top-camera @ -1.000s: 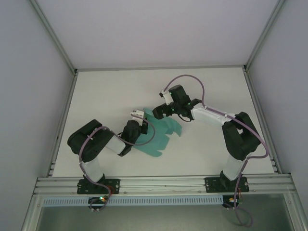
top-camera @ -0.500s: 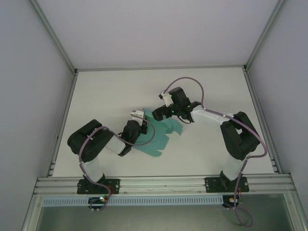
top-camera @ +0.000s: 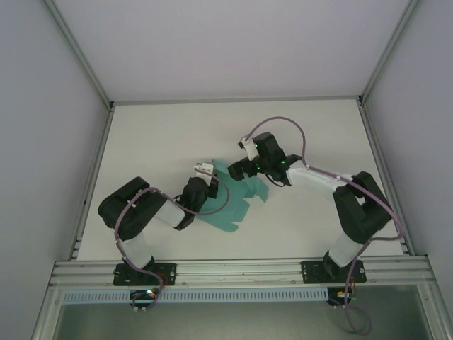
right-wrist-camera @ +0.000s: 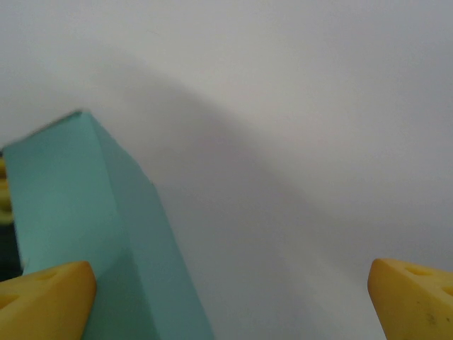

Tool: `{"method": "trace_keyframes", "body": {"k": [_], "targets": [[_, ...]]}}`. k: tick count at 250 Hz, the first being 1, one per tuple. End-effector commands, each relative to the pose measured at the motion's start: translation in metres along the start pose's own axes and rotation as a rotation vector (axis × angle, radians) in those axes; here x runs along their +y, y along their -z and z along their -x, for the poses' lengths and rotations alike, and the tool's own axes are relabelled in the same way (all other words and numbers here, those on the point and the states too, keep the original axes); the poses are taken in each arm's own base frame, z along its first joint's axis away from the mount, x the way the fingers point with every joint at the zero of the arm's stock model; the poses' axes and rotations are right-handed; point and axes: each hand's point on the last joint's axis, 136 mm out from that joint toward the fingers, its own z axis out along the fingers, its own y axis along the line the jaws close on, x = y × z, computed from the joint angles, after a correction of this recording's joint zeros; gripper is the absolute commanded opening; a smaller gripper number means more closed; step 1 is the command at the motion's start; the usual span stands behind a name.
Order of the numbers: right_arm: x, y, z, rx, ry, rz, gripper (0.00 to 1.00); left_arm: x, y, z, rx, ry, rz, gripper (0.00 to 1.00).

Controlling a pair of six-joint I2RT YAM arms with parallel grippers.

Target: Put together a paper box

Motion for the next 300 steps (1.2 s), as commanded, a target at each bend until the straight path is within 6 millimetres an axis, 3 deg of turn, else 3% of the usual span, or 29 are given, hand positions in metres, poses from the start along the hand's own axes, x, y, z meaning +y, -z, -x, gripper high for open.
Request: {"method": "trace_keyframes", "body": {"k": [1, 26, 55, 80, 99, 163, 207, 256, 300], "targets": [[-0.011, 0.035, -0.002, -0.034, -0.081, -0.033, 1.0, 0.017, 0.0, -0.005, 0.032, 0.005, 0.093, 0.0], [-0.04, 0.065, -0.009, -0.088, -0.201, -0.08, 1.0, 0.021, 0.003, -0.001, 0.019, 0.04, 0.106, 0.0], [-0.085, 0.085, -0.041, -0.071, -0.349, -0.176, 1.0, 0.02, 0.008, 0.009, -0.011, 0.076, 0.082, 0.0], [-0.115, 0.092, -0.065, -0.036, -0.444, -0.217, 1.0, 0.021, 0.011, 0.018, -0.027, 0.077, 0.084, 0.0], [-0.119, 0.087, -0.073, -0.004, -0.435, -0.2, 1.0, 0.021, 0.015, 0.025, -0.042, 0.092, 0.077, 0.0], [-0.072, 0.062, -0.044, -0.005, -0.361, 0.135, 0.91, 0.019, 0.029, 0.051, -0.072, 0.113, 0.066, 0.0], [-0.008, 0.068, -0.031, -0.041, -0.189, 0.408, 0.83, 0.021, 0.031, 0.058, -0.058, 0.104, 0.082, 0.0], [0.029, 0.062, -0.044, 0.01, -0.118, 0.531, 0.7, 0.022, 0.03, 0.049, -0.073, 0.091, 0.083, 0.0], [0.044, 0.042, -0.059, 0.052, -0.142, 0.552, 0.59, 0.018, 0.022, 0.03, -0.066, 0.057, 0.106, 0.0]]}}
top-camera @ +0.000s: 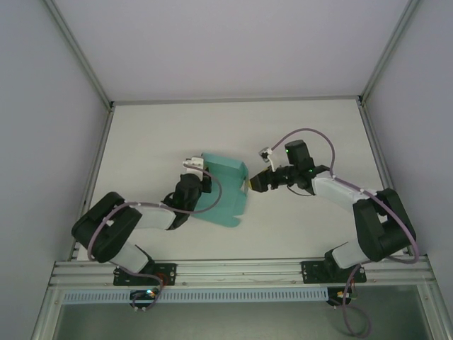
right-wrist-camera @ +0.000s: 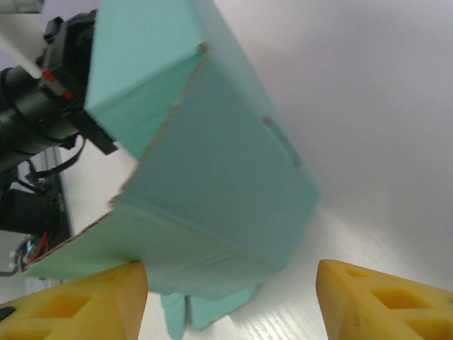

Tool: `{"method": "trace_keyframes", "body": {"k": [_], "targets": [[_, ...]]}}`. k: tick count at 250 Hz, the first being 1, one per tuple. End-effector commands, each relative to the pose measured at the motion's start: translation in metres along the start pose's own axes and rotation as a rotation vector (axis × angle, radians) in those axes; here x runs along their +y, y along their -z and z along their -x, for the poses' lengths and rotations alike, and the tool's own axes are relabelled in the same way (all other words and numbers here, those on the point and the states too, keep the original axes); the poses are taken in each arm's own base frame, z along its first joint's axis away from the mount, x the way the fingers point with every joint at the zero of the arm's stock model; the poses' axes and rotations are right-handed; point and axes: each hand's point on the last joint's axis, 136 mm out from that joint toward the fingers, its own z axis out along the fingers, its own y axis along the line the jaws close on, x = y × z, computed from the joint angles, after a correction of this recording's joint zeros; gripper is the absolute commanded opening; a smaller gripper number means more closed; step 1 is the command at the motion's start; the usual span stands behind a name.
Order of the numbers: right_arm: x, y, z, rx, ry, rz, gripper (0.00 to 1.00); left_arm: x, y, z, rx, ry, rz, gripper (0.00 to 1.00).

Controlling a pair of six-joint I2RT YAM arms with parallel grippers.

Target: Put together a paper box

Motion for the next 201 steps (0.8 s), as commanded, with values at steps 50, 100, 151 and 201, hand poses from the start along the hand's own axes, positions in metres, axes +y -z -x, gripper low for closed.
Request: {"method": "trace_keyframes", "body": {"k": [50, 100, 151, 201], "targets": [[-0.005, -0.036, -0.023, 0.06, 0.032, -0.029, 0.57, 0.0, -0.006, -0.024, -0.002, -0.009, 0.02, 0.0], [-0.027, -0.053, -0.016, 0.029, 0.05, -0.159, 0.47, -0.004, -0.007, -0.037, 0.02, -0.037, -0.011, 0.0], [-0.049, -0.054, 0.004, -0.075, 0.087, -0.396, 0.44, -0.011, -0.008, -0.048, 0.026, -0.053, -0.037, 0.0], [-0.079, -0.041, 0.016, -0.195, 0.024, -0.595, 0.45, -0.014, -0.01, -0.05, 0.041, -0.077, -0.035, 0.0]]}}
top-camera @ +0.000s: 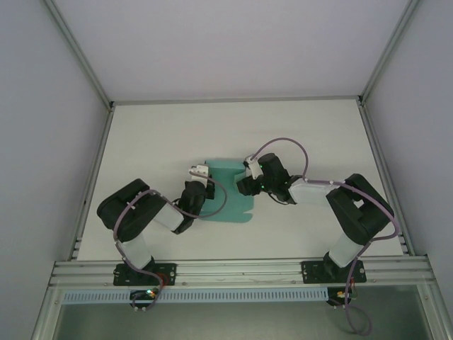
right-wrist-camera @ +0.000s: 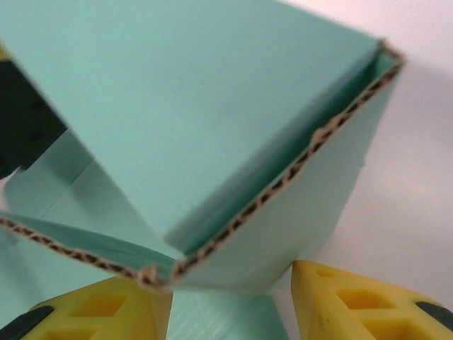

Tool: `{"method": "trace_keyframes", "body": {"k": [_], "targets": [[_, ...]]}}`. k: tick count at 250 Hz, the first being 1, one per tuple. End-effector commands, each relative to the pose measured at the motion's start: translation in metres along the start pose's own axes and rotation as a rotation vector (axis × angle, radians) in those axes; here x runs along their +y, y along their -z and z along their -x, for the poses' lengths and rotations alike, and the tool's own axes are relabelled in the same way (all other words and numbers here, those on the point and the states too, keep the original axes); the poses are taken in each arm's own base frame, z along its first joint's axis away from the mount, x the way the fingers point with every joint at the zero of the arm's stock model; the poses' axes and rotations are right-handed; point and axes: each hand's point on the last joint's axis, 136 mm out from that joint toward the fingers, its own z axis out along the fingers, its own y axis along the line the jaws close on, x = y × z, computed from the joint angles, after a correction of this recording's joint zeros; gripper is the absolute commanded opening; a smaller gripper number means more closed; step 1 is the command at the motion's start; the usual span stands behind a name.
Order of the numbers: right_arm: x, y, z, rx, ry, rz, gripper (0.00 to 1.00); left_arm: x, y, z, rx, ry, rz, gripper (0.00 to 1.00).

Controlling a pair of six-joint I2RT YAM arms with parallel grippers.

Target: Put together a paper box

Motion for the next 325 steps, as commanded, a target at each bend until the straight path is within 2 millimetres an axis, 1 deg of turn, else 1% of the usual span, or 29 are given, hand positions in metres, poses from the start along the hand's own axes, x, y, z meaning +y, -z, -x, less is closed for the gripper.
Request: {"method": "trace_keyframes", "body": {"k": [1, 12, 27, 35, 54, 70, 81, 95, 120, 140, 144, 152, 162, 180, 209, 236, 243, 261, 288, 302, 316, 325], "targets": [[-0.035, 0.0, 0.02, -0.119, -0.064, -0.197, 0.45, -0.009, 0.0, -0.011, 0.033, -0.043, -0.031, 0.0], [-0.045, 0.0, 0.02, -0.123, -0.085, -0.254, 0.47, -0.009, 0.0, -0.013, 0.038, -0.046, -0.034, 0.0], [-0.049, -0.002, 0.02, -0.124, -0.083, -0.278, 0.52, -0.009, 0.0, -0.014, 0.043, -0.048, -0.036, 0.0], [-0.049, -0.003, 0.021, -0.125, -0.079, -0.275, 0.51, -0.01, 0.0, -0.015, 0.048, -0.052, -0.036, 0.0], [-0.042, -0.008, 0.022, -0.12, -0.054, -0.233, 0.45, -0.01, 0.0, -0.016, 0.054, -0.054, -0.038, 0.0], [-0.039, -0.011, 0.024, -0.12, -0.055, -0.213, 0.32, -0.01, 0.0, -0.015, 0.052, -0.053, -0.035, 0.0], [-0.04, -0.011, 0.025, -0.131, -0.074, -0.221, 0.27, -0.009, -0.001, -0.014, 0.052, -0.05, -0.029, 0.0], [-0.042, -0.011, 0.027, -0.148, -0.098, -0.235, 0.18, -0.01, -0.001, -0.013, 0.053, -0.055, -0.022, 0.0], [-0.059, -0.008, 0.026, -0.174, -0.173, -0.364, 0.12, -0.017, -0.002, -0.012, 0.057, -0.116, 0.005, 0.0], [-0.075, 0.001, 0.024, -0.208, -0.265, -0.51, 0.02, -0.019, -0.003, -0.01, 0.056, -0.112, 0.019, 0.0], [-0.08, 0.004, 0.021, -0.209, -0.289, -0.552, 0.0, -0.019, -0.003, -0.011, 0.057, -0.105, 0.022, 0.0], [-0.087, 0.008, 0.017, -0.208, -0.335, -0.615, 0.0, -0.019, -0.003, -0.01, 0.059, -0.09, 0.029, 0.0], [-0.092, 0.011, 0.012, -0.191, -0.347, -0.673, 0.0, -0.019, -0.004, -0.01, 0.061, -0.082, 0.031, 0.0], [-0.105, 0.023, 0.002, -0.167, -0.395, -0.818, 0.0, -0.019, -0.005, -0.009, 0.062, -0.061, 0.039, 0.0], [-0.116, 0.035, -0.008, -0.154, -0.438, -0.929, 0.0, -0.02, -0.006, -0.008, 0.067, -0.056, 0.052, 0.0], [-0.126, 0.046, -0.015, -0.09, -0.415, -1.049, 0.0, -0.017, -0.006, -0.01, 0.07, -0.049, 0.064, 0.0], [-0.127, 0.047, -0.017, -0.073, -0.41, -1.061, 0.0, -0.017, -0.006, -0.011, 0.073, -0.048, 0.067, 0.0], [-0.128, 0.046, -0.019, -0.066, -0.412, -1.068, 0.0, -0.016, -0.006, -0.011, 0.075, -0.048, 0.067, 0.0], [-0.129, 0.038, -0.018, -0.066, -0.417, -1.042, 0.0, -0.018, -0.005, -0.01, 0.074, -0.041, 0.055, 0.0], [-0.125, 0.029, -0.011, -0.087, -0.393, -0.977, 0.0, -0.019, -0.005, -0.01, 0.08, -0.044, 0.05, 0.0], [-0.116, 0.013, -0.002, -0.128, -0.362, -0.841, 0.0, -0.019, -0.005, -0.01, 0.086, -0.051, 0.053, 0.0], [-0.111, 0.006, 0.002, -0.161, -0.365, -0.752, 0.11, -0.019, -0.005, -0.009, 0.087, -0.057, 0.052, 0.0]]}}
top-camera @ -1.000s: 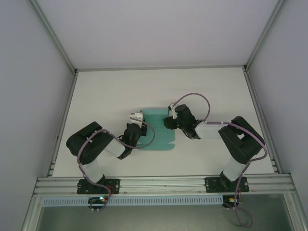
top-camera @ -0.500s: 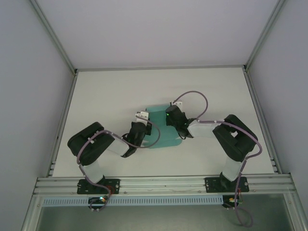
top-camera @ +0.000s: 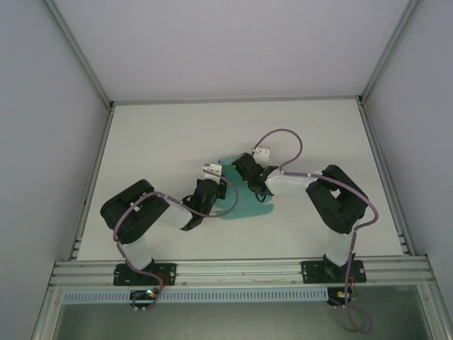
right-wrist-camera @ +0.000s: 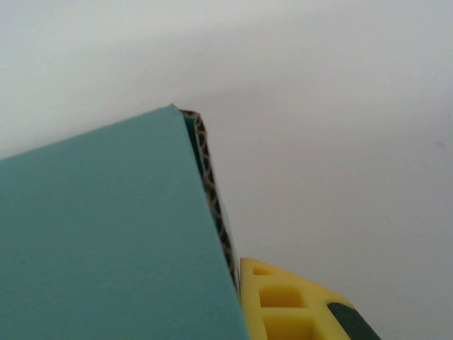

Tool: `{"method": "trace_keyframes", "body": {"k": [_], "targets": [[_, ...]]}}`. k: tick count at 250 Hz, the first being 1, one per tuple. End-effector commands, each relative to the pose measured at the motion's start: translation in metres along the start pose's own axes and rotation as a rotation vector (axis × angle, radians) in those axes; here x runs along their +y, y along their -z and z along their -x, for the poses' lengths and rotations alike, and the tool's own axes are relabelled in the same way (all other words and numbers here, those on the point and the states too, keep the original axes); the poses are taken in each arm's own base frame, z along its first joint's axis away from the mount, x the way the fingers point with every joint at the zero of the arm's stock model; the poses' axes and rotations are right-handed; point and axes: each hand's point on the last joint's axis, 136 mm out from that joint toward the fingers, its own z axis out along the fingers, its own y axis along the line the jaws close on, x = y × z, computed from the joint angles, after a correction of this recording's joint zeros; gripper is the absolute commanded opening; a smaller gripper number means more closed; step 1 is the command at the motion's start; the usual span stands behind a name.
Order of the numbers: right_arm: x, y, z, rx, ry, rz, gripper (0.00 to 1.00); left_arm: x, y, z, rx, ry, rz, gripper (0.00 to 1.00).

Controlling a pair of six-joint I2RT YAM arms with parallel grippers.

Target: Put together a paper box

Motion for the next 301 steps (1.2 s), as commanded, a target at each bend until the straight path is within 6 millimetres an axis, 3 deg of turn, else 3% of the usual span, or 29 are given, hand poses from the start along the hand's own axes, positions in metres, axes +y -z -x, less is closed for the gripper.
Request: {"method": "trace_keyframes", "body": {"k": [1, 19, 38, 87, 146, 173, 199, 238, 301], "targets": [[-0.03, -0.022, -0.003, -0.038, 0.011, 0.009, 0.12, 0.021, 0.002, -0.014, 0.053, -0.024, 0.09, 0.0], [-0.009, -0.016, 0.001, -0.068, 0.012, 0.22, 0.34, 0.02, 0.001, -0.012, 0.054, -0.029, 0.091, 0.0], [0.006, -0.004, 0.004, -0.091, 0.065, 0.362, 0.4, 0.019, 0.0, -0.012, 0.058, -0.031, 0.09, 0.0], [0.015, 0.025, 0.009, -0.157, 0.158, 0.501, 0.46, 0.019, -0.002, -0.012, 0.06, -0.023, 0.094, 0.0], [0.016, 0.032, 0.014, -0.161, 0.223, 0.529, 0.53, 0.016, -0.003, -0.012, 0.074, -0.018, 0.086, 0.0], [0.012, 0.023, 0.012, -0.132, 0.211, 0.482, 0.38, 0.017, -0.002, -0.01, 0.068, -0.015, 0.087, 0.0], [0.009, 0.009, 0.002, -0.084, 0.223, 0.439, 0.38, 0.015, -0.002, -0.011, 0.074, -0.021, 0.083, 0.0], [0.017, -0.004, 0.006, -0.105, 0.207, 0.441, 0.35, 0.013, -0.004, -0.013, 0.089, -0.033, 0.075, 0.0], [0.015, -0.012, 0.008, -0.092, 0.189, 0.398, 0.07, 0.016, -0.004, -0.011, 0.09, -0.028, 0.099, 0.0]]}}
